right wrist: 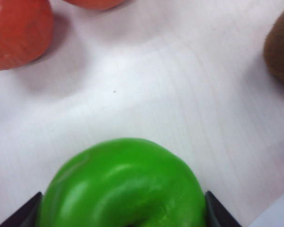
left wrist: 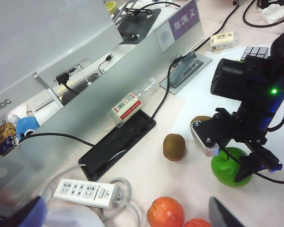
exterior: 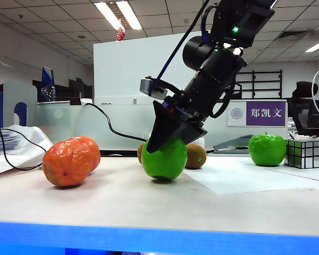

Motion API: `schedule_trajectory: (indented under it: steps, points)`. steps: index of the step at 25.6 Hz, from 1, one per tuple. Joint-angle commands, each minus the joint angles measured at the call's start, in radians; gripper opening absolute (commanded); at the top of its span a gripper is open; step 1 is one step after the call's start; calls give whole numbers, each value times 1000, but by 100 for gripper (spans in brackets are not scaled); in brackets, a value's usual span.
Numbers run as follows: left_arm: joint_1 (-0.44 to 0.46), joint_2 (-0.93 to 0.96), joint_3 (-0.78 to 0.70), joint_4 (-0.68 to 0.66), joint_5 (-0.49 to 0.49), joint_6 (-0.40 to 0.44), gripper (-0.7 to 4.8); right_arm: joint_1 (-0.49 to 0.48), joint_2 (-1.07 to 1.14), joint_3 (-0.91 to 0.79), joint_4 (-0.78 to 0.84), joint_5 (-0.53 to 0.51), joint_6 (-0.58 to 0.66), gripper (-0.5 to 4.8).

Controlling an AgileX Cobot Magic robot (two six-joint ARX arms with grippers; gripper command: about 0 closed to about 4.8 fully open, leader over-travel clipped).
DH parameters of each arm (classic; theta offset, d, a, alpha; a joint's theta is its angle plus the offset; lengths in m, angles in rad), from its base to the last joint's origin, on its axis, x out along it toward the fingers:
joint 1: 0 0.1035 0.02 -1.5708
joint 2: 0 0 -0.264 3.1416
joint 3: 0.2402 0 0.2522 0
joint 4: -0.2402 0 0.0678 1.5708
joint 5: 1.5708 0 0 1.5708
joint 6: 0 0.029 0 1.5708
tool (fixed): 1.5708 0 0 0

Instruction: Put the same fruits together.

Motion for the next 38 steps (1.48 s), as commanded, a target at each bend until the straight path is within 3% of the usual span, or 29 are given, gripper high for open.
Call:
schedule_trajectory:
  steps: [1, 12, 17, 25, 33, 38]
  points:
    - [0, -14, 2, 3, 0, -11, 479, 3, 16, -19, -95, 4, -2, -8]
    - [0, -62, 2, -40, -25, -19, 479, 3, -63, -18, -152, -5, -24, -9]
    - [0, -77, 2, -66, -22, -23, 479, -11, -175, -18, -147, 96, -51, -9]
    - [-2, -133, -3, -119, 3, -46, 479, -172, -226, -19, -202, 117, -73, -9]
    - [-3, -233, -3, -154, 4, -72, 479, -419, -226, -20, -90, 76, -61, -9]
    - [-3, -262, -3, -136, 0, -71, 479, -462, -226, -28, -98, 73, -55, -9]
